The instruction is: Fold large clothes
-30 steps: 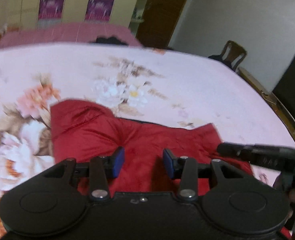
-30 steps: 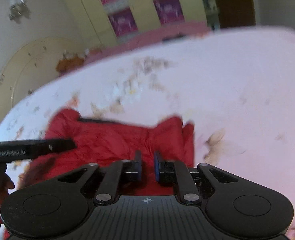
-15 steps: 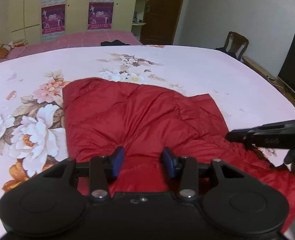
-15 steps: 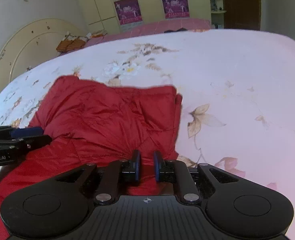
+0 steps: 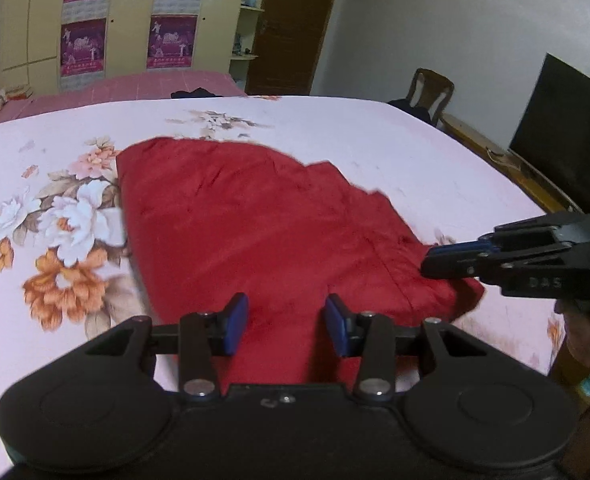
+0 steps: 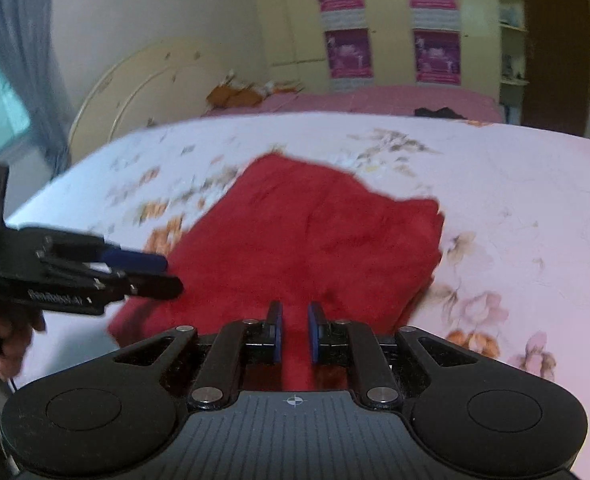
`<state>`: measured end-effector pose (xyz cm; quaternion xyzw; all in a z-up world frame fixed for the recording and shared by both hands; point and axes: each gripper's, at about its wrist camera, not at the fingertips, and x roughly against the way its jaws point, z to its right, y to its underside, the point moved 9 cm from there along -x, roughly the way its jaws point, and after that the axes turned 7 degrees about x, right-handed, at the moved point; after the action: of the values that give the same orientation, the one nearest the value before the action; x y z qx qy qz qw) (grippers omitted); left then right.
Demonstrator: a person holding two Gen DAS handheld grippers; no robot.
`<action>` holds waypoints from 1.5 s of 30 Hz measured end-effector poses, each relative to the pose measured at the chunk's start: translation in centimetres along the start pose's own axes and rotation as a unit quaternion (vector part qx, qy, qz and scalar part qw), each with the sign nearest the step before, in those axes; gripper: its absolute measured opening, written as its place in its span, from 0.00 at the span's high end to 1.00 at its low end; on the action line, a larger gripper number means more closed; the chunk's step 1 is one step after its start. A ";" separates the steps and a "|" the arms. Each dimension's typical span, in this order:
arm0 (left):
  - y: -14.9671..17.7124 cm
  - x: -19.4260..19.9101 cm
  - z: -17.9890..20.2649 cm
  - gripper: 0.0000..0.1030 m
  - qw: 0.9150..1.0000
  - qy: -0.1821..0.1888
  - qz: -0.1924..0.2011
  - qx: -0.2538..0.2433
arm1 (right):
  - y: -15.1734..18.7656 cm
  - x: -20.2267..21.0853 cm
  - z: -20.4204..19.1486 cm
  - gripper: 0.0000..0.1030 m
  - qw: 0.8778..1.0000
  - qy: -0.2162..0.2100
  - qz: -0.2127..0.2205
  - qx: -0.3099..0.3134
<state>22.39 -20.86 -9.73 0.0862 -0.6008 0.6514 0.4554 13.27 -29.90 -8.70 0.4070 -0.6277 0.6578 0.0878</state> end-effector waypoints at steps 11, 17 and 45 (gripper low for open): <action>3.6 -2.1 -0.6 0.59 1.000 -0.026 -0.012 -0.006 | 5.4 -3.7 1.5 0.88 0.997 0.003 -0.037 -0.070; -0.4 1.2 -1.7 0.56 0.999 -0.022 0.044 0.019 | 1.6 0.7 4.5 0.55 0.992 0.026 0.028 -0.124; -3.1 -4.7 -7.9 0.22 0.984 -0.002 0.008 0.179 | 1.0 -6.7 15.3 0.50 0.949 -0.029 0.005 -0.313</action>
<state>30.64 -16.77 -12.76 0.1630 -0.4759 0.7517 0.4264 23.50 -41.17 -15.57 0.3749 -0.8063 0.4165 0.1893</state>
